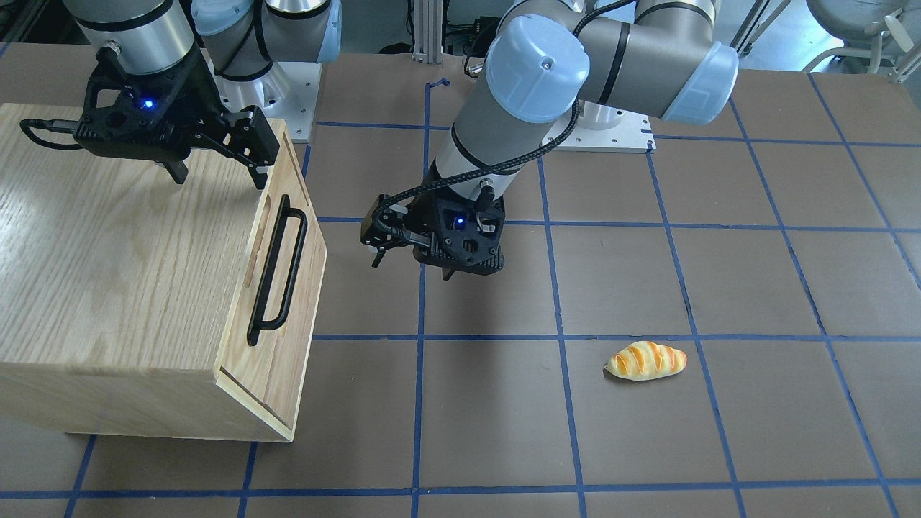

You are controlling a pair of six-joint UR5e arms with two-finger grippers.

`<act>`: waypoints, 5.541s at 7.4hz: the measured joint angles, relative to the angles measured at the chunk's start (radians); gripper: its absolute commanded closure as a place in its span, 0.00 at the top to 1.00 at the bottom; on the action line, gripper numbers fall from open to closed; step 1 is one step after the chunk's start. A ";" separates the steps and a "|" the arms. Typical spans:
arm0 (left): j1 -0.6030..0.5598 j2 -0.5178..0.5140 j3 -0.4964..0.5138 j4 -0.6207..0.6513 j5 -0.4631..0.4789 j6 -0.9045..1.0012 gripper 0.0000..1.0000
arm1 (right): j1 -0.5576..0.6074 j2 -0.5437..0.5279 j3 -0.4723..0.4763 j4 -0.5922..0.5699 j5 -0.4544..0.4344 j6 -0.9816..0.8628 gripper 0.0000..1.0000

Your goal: Open upper drawer

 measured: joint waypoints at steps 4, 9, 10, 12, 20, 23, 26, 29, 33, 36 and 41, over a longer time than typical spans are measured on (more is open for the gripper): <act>-0.054 -0.063 0.045 0.074 -0.060 -0.099 1.00 | 0.000 0.000 0.000 0.000 -0.001 0.000 1.00; -0.102 -0.108 0.060 0.127 -0.083 -0.182 1.00 | 0.000 0.000 0.000 0.000 0.000 0.000 1.00; -0.105 -0.111 0.064 0.127 -0.097 -0.203 1.00 | 0.000 0.000 0.000 0.000 0.000 0.000 1.00; -0.118 -0.114 0.066 0.128 -0.107 -0.236 1.00 | 0.000 0.000 0.000 0.000 0.000 0.000 1.00; -0.126 -0.147 0.066 0.128 -0.105 -0.249 1.00 | 0.000 0.000 0.000 0.000 -0.001 0.000 1.00; -0.127 -0.152 0.067 0.128 -0.092 -0.244 1.00 | 0.000 0.000 0.000 0.000 -0.001 0.000 1.00; -0.127 -0.152 0.071 0.128 -0.062 -0.233 1.00 | 0.000 0.000 0.000 0.000 0.000 0.000 1.00; -0.126 -0.152 0.082 0.125 -0.023 -0.220 1.00 | 0.000 0.000 0.000 0.000 0.000 0.000 1.00; -0.125 -0.146 0.086 0.117 -0.012 -0.218 1.00 | 0.000 0.000 0.000 0.000 -0.001 0.000 1.00; -0.123 -0.145 0.087 0.114 0.021 -0.201 1.00 | -0.001 0.000 0.000 0.000 0.000 0.000 1.00; -0.112 -0.131 0.089 0.085 0.054 -0.180 1.00 | 0.000 0.000 0.000 0.000 -0.001 0.000 1.00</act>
